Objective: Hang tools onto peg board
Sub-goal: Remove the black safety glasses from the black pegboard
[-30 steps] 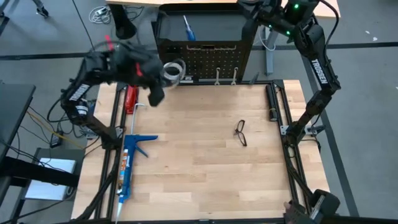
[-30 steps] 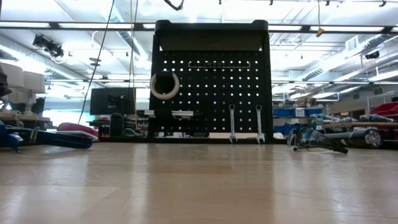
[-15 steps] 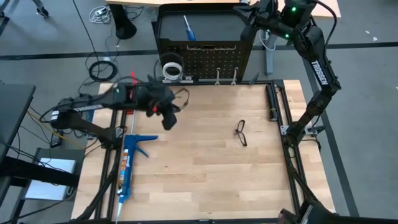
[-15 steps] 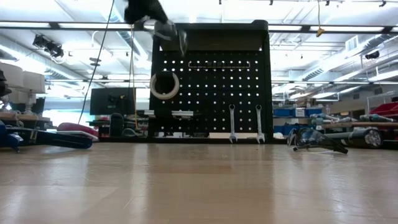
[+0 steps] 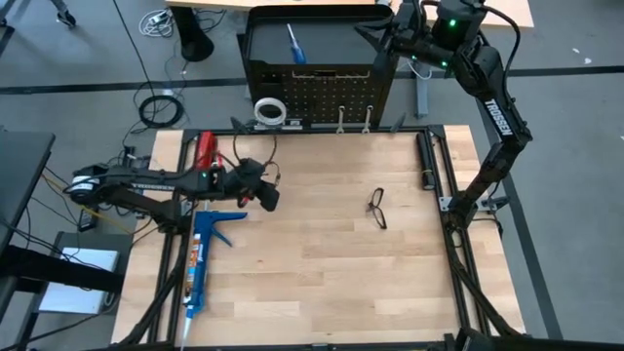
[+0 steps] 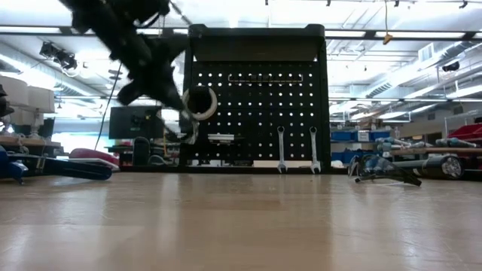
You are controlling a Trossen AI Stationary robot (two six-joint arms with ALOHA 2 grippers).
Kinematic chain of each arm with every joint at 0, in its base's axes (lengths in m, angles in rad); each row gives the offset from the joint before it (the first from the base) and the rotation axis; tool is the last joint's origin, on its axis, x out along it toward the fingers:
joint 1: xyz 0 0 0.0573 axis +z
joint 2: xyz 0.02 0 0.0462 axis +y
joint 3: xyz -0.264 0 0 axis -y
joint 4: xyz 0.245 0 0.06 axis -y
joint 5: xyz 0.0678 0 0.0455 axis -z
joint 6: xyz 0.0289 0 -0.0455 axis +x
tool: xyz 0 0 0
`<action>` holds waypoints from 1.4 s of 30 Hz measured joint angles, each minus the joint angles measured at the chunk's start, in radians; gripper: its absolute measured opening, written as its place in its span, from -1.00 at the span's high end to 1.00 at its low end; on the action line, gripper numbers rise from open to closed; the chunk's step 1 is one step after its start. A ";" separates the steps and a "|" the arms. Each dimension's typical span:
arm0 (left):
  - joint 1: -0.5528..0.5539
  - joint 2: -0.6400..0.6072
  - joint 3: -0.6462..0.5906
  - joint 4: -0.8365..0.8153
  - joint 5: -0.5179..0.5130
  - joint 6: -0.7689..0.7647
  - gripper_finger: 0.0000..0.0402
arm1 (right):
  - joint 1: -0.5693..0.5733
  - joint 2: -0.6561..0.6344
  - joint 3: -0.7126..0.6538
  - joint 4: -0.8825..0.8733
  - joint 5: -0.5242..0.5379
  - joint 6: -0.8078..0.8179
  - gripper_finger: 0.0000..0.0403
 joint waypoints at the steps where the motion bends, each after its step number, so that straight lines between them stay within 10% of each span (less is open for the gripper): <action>1: -0.005 0.004 -0.021 0.019 -0.034 -0.023 0.97 | 0.003 0.000 0.000 -0.001 0.000 0.011 0.93; 18: -0.019 0.226 -0.138 0.168 -0.167 -0.155 0.89 | 0.008 0.001 0.000 -0.009 0.000 0.100 0.93; 24: -0.029 0.307 -0.130 0.219 0.026 -0.170 0.63 | 0.008 0.001 0.000 -0.011 0.000 0.101 0.91; 34: -0.045 0.291 -0.094 0.193 0.063 -0.223 -0.05 | 0.008 0.001 0.000 -0.012 0.000 0.095 0.92; 42: -0.043 0.291 -0.094 0.209 0.107 -0.226 -0.18 | 0.008 0.001 0.000 -0.021 0.000 0.095 0.92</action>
